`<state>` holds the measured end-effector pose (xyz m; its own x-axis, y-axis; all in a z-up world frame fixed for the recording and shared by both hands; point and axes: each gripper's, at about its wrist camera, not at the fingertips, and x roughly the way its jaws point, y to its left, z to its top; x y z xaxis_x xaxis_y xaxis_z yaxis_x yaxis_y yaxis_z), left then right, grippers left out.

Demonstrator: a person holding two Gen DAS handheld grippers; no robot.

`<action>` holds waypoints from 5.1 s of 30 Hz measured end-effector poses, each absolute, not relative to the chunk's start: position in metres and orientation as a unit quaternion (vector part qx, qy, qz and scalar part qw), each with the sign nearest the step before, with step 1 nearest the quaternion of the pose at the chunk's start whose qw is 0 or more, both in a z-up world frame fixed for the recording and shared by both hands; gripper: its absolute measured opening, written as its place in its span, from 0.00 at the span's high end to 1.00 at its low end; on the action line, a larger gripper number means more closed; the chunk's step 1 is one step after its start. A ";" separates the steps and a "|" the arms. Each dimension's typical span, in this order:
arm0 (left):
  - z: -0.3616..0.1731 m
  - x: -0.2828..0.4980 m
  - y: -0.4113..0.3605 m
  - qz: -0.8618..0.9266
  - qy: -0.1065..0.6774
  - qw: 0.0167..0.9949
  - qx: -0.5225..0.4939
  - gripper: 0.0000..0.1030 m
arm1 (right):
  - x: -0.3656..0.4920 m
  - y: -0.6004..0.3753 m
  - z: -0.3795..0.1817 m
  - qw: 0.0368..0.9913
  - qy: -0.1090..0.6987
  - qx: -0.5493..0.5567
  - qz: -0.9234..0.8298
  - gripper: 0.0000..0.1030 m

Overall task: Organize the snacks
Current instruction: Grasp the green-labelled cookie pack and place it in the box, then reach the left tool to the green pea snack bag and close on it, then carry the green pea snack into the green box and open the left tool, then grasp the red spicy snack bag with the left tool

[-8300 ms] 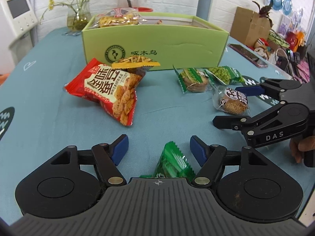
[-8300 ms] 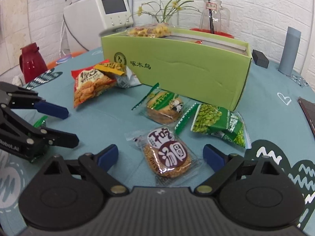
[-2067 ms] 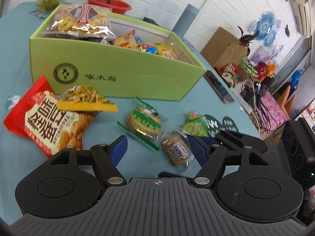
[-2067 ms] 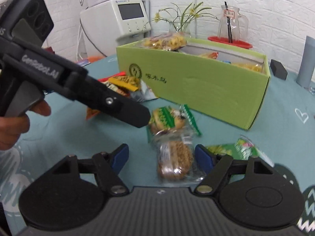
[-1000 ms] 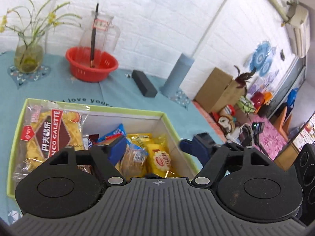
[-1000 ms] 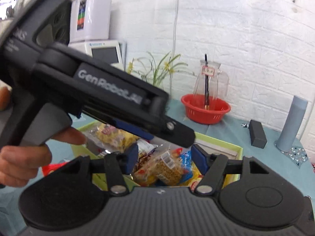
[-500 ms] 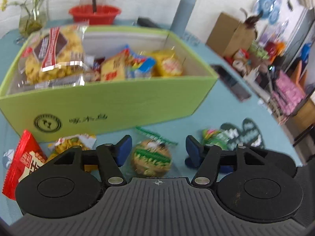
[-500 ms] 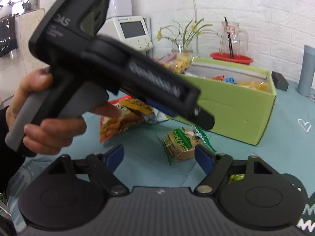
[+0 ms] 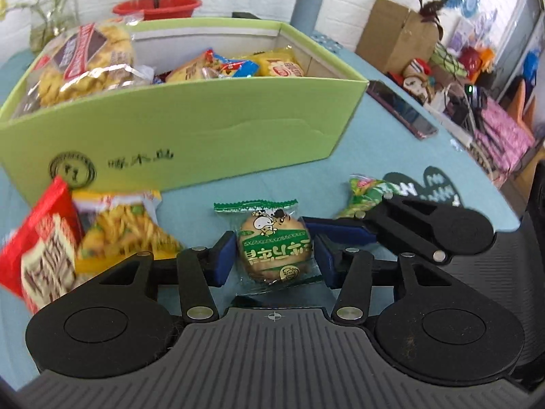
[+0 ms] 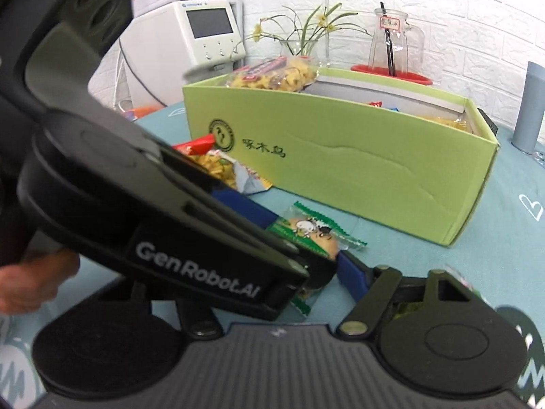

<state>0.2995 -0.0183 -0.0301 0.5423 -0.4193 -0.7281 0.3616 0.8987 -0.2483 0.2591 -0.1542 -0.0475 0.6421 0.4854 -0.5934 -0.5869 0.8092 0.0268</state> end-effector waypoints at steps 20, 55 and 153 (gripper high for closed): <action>0.077 0.343 0.011 -0.191 0.283 0.937 -0.077 0.32 | 0.311 -0.162 0.046 0.945 0.156 -0.085 0.275 0.10; -0.033 0.266 -0.067 -0.273 0.433 0.858 -0.030 0.70 | 0.216 -0.187 -0.054 0.902 0.321 -0.064 0.283 0.10; -0.028 0.280 0.132 -0.078 0.394 0.896 -0.192 0.44 | 0.275 -0.051 -0.030 0.853 0.288 -0.146 0.410 0.01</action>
<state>0.2797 0.1321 -0.0276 0.6773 -0.2911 -0.6757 -0.0109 0.9143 -0.4049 0.2752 -0.0511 -0.0303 0.4985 0.6150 -0.6110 -0.7830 0.6219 -0.0127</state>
